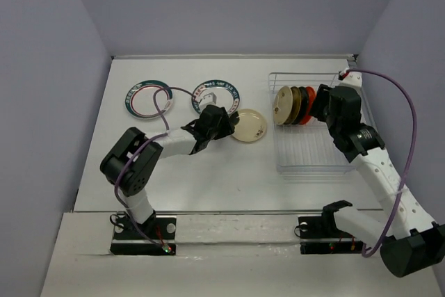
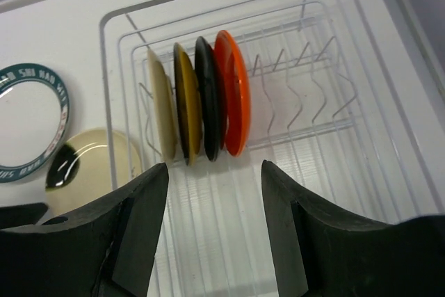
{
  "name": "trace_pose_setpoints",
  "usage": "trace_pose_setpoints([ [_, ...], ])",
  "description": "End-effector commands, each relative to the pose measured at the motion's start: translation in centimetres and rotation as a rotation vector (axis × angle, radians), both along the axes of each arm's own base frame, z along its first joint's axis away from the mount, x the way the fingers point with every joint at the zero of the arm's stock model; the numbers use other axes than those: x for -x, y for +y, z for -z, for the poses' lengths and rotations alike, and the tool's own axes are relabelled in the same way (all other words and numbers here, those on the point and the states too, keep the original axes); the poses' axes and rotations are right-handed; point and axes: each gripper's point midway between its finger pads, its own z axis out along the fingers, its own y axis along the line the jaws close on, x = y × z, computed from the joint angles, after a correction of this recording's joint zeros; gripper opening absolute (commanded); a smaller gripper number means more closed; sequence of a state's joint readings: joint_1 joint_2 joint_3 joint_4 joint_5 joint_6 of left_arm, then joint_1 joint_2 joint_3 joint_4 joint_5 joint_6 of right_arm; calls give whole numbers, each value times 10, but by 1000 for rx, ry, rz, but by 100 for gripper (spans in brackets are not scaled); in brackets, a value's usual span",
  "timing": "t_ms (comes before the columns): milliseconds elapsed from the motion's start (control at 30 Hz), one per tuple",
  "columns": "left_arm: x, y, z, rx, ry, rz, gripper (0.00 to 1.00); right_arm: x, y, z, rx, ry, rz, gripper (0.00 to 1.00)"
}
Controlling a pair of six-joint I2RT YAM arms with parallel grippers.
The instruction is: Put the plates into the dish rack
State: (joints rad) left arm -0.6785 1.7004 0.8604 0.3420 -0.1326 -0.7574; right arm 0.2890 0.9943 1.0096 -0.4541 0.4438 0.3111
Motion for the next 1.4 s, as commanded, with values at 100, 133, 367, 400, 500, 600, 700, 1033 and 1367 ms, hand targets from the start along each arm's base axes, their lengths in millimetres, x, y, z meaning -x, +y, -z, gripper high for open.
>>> trace_pose_setpoints([
  [100, -34, -32, 5, 57, -31, -22, 51, 1, 30, -16, -115, -99, -146, 62],
  [133, -34, -32, 15, 43, -17, -27, 49, 0, 32, -16, -120, -99, -159, 62],
  [367, -32, -24, 15, 42, -30, -60, 6, 5, 41, -16, -161, -110, -203, 62],
  [400, -25, -16, 8, 39, -48, -70, 6, 7, 42, -19, -164, -119, -206, 62],
  [500, -4, 5, 4, 16, -62, -79, 6, 14, 51, -32, -192, -149, -265, 68],
  [600, 19, 25, -25, 31, -127, -77, 6, 24, 72, -46, -242, -164, -390, 73],
  [700, 44, 46, -77, 98, -227, -79, 6, 42, 112, -54, -307, -146, -641, 78],
  [1033, 104, 68, -187, 293, -455, 67, 6, 86, 194, -65, -446, -99, -1110, 89],
  [1367, 121, 52, -220, 385, -531, 196, 6, 96, 232, -46, -550, 7, -1242, 89],
])
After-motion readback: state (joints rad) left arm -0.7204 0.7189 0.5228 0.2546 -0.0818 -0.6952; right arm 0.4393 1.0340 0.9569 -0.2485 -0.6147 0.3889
